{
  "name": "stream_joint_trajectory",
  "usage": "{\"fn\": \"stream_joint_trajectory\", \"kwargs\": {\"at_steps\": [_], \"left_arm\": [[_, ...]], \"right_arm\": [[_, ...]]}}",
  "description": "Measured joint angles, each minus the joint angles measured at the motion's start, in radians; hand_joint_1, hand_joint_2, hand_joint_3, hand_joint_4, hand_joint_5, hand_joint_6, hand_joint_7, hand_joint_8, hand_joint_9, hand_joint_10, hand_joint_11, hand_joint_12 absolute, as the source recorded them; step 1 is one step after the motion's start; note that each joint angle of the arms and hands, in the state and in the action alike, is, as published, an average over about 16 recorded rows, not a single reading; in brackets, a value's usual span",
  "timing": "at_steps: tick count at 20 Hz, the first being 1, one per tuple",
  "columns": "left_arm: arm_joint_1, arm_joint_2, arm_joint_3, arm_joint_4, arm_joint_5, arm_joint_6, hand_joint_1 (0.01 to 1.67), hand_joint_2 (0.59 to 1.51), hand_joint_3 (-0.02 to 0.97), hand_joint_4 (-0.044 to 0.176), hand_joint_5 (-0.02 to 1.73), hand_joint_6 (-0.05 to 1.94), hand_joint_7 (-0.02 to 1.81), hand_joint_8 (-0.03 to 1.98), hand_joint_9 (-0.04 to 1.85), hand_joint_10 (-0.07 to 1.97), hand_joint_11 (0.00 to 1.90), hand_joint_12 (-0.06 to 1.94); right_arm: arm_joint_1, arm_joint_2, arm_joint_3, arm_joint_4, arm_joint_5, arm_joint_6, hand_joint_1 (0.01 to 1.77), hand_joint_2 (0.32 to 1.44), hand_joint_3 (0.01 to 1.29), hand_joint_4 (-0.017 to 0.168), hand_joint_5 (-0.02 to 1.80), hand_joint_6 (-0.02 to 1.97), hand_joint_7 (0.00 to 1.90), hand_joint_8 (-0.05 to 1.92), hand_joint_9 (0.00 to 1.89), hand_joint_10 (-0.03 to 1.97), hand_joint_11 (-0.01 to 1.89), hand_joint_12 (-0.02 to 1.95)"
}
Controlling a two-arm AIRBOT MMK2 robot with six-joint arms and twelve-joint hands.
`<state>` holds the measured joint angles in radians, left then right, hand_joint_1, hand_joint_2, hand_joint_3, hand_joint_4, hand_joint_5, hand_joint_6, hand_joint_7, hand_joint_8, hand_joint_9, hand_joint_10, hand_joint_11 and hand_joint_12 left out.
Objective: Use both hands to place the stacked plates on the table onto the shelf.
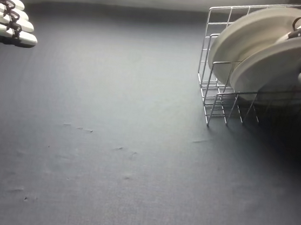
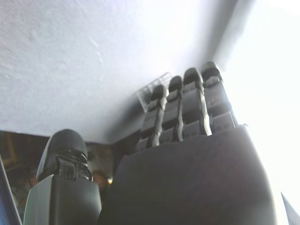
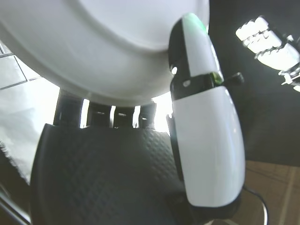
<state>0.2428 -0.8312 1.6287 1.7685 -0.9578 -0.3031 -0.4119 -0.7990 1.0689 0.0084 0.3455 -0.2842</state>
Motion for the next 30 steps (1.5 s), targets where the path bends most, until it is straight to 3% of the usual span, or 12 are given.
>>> {"fn": "stream_joint_trajectory", "kwargs": {"at_steps": [7,15,24,27,30], "left_arm": [[0.0,-0.001,-0.004,0.0,0.0,-0.001,0.01,1.162,0.019,0.008,0.02,0.01,0.02,0.01,0.02,0.01,0.01,0.01],[0.001,-0.002,-0.014,0.0,-0.009,-0.008,0.01,1.149,0.02,0.008,0.02,0.01,0.02,0.01,0.02,0.01,0.01,0.01],[0.021,0.004,-0.06,0.0,-0.037,-0.026,0.01,1.144,0.02,0.008,0.02,0.01,0.02,0.01,0.02,0.01,0.01,0.01],[0.03,0.009,-0.085,-0.001,-0.047,-0.028,0.02,1.153,0.021,0.007,0.1,0.08,0.11,0.1,0.11,0.12,0.07,0.16],[0.038,0.014,-0.108,-0.003,-0.054,-0.028,0.05,1.157,0.021,0.006,0.23,0.38,0.27,0.42,0.28,0.46,0.25,0.5]], "right_arm": [[0.034,0.0,0.004,-0.068,0.038,-0.005,1.17,1.09,0.02,-0.003,0.75,0.06,0.84,0.02,0.8,0.16,0.4,1.22],[0.109,-0.002,-0.022,-0.245,0.108,-0.004,1.09,1.06,0.01,-0.003,0.61,0.03,0.68,0.02,0.66,0.08,0.23,1.23],[0.131,-0.011,-0.038,-0.646,0.276,-0.006,0.89,0.98,0.01,-0.002,0.3,0.03,0.34,0.02,0.31,0.03,0.04,0.75],[0.122,-0.015,-0.029,-0.781,0.346,-0.01,0.76,0.95,0.01,-0.001,0.29,0.04,0.33,0.05,0.28,0.08,0.03,0.66],[0.112,-0.019,-0.019,-0.896,0.411,-0.015,0.65,0.92,0.01,0.0,0.31,0.23,0.38,0.27,0.31,0.35,0.07,0.77]]}}
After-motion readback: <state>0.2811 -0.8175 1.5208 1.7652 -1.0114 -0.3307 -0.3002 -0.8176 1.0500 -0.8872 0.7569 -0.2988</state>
